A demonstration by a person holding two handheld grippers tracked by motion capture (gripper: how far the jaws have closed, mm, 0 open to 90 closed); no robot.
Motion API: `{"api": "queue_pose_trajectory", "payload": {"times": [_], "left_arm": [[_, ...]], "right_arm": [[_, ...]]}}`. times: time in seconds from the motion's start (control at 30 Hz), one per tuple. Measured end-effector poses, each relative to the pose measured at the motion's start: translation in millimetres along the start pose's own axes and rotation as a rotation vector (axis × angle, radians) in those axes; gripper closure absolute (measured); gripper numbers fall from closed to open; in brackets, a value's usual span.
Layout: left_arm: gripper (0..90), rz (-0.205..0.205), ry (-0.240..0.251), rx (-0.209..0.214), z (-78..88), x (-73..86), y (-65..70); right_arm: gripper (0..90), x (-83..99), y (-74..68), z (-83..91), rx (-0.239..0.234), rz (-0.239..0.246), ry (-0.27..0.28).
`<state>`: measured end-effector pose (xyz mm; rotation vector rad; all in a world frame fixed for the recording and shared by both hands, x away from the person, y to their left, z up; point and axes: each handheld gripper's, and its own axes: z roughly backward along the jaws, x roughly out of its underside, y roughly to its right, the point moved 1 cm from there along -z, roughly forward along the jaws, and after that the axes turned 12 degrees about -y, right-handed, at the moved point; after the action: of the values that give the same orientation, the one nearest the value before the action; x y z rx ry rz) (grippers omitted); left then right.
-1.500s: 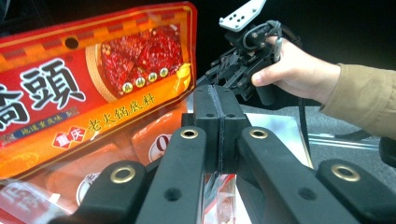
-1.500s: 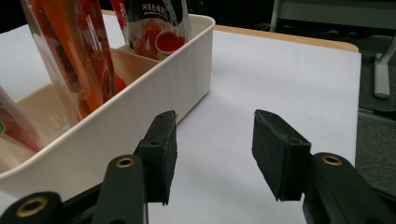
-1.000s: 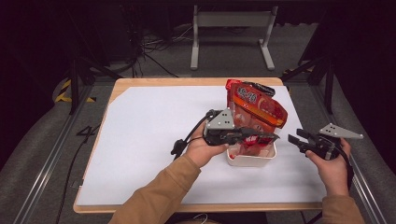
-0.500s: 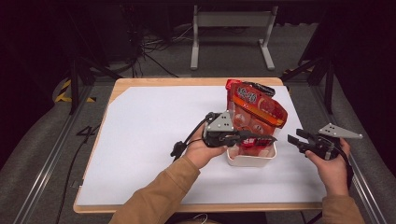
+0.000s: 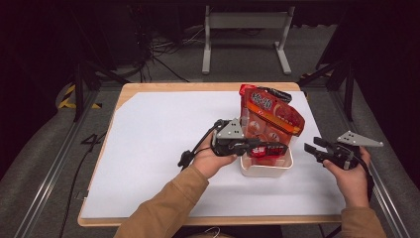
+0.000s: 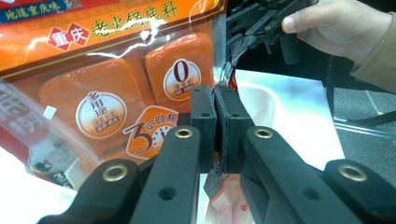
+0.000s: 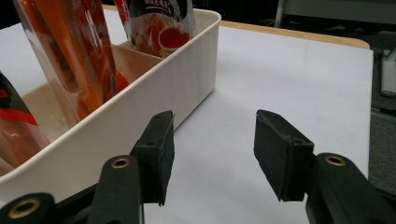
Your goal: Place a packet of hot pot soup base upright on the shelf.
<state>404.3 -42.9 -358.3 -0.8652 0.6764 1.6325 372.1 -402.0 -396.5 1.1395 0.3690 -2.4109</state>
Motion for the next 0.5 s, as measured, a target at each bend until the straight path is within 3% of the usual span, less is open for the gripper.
{"api": "queue_pose_trajectory", "payload": {"times": [0.23,0.5], "left_arm": [[80.2,0.004,0.000,-0.002,1.7,0.8,0.0],[58.4,0.043,0.018,-0.022,11.9,-1.4,2.0]], "right_arm": [[48.2,-0.9,-0.7,-1.3,-0.003,0.003,-0.002],[48.0,-2.4,-0.8,-2.5,-0.007,0.001,-0.002]]}}
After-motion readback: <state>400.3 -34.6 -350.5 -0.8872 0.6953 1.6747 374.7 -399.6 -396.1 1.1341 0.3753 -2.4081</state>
